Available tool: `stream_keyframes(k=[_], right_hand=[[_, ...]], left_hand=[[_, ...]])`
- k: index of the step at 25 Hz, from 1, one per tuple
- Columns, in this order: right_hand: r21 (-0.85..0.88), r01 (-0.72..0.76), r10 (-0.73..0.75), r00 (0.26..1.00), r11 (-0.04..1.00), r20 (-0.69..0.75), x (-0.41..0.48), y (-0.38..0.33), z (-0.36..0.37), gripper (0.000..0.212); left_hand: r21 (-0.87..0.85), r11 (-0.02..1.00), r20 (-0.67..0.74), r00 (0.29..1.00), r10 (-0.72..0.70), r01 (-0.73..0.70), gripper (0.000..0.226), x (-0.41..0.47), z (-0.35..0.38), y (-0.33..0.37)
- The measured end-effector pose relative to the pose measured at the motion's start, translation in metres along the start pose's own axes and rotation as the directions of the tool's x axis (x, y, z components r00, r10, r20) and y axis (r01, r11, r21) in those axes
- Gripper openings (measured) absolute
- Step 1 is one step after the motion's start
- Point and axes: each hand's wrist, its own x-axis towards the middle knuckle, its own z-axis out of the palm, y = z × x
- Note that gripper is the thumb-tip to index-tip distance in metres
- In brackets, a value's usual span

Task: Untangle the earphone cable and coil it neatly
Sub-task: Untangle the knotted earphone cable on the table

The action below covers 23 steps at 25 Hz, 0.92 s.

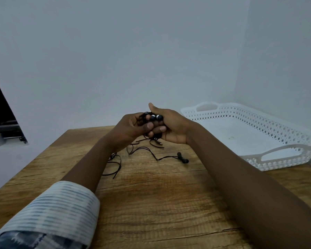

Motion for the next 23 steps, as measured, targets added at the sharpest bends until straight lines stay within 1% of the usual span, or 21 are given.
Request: stream_keyframes(k=[2,5,7,8,10,11,12,14,16,17,18,20,21,22,23], right_hand=[[0.048,-0.009,0.011,0.999,0.999,-0.041,0.000,-0.001,0.002,0.044],[0.019,0.013,-0.010,0.992,1.000,-0.125,0.000,-0.003,0.001,0.045],[-0.048,0.025,-0.030,0.993,0.999,-0.112,-0.002,-0.006,-0.002,0.044],[-0.131,0.035,-0.048,0.995,0.991,-0.090,-0.003,-0.006,-0.005,0.040],[-0.388,0.088,-0.115,0.992,0.918,-0.047,-0.005,-0.005,-0.011,0.030],[-0.472,0.116,-0.150,0.988,0.874,-0.035,-0.004,-0.002,-0.013,0.027],[-0.502,0.137,-0.184,0.982,0.854,-0.045,-0.002,0.000,-0.014,0.027],[-0.517,0.152,-0.232,0.968,0.843,-0.094,0.002,0.006,-0.016,0.026],[-0.588,0.143,-0.266,0.955,0.796,-0.129,0.005,0.008,-0.015,0.026],[-0.632,0.125,-0.279,0.949,0.764,-0.149,0.007,0.009,-0.016,0.030],[-0.696,0.097,-0.298,0.938,0.712,-0.175,0.008,0.011,-0.018,0.035],[-0.834,0.028,-0.351,0.915,0.550,-0.201,0.007,0.010,-0.021,0.043],[-0.870,0.006,-0.369,0.907,0.494,-0.204,0.007,0.010,-0.022,0.044],[-0.871,0.000,-0.370,0.905,0.492,-0.210,0.007,0.010,-0.022,0.043],[-0.839,0.006,-0.352,0.909,0.544,-0.223,0.006,0.010,-0.022,0.042]], left_hand=[[-0.007,1.000,0.001,1.000,-0.013,0.013,0.035,0.002,0.003,0.000],[0.099,0.995,-0.012,1.000,-0.009,0.011,0.028,0.005,0.007,0.002],[0.180,0.984,-0.011,1.000,0.006,-0.004,0.025,0.005,0.007,0.005],[0.223,0.975,0.001,1.000,0.014,-0.014,0.024,0.005,0.005,0.005],[0.374,0.926,0.006,0.999,0.047,-0.046,0.025,0.005,-0.001,0.003],[0.457,0.888,-0.010,0.998,0.055,-0.044,0.028,0.006,-0.003,0.000],[0.509,0.860,-0.024,0.998,0.052,-0.032,0.029,0.006,-0.003,-0.001],[0.530,0.848,-0.040,0.998,0.041,-0.013,0.022,0.005,-0.001,-0.002],[0.558,0.830,-0.037,0.999,0.020,0.004,0.018,0.005,0.002,0.000],[0.580,0.814,-0.038,0.999,0.004,0.018,0.018,0.005,0.002,0.001],[0.602,0.798,-0.035,0.999,-0.012,0.031,0.018,0.005,0.002,0.002],[0.636,0.770,-0.018,0.999,-0.049,0.049,0.019,0.004,0.000,0.003],[0.659,0.750,-0.012,0.998,-0.069,0.060,0.021,0.004,-0.002,0.002],[0.691,0.720,-0.007,0.996,-0.091,0.071,0.025,0.004,-0.003,0.004],[0.720,0.690,-0.005,0.994,-0.109,0.079,0.028,0.004,-0.004,0.005]])
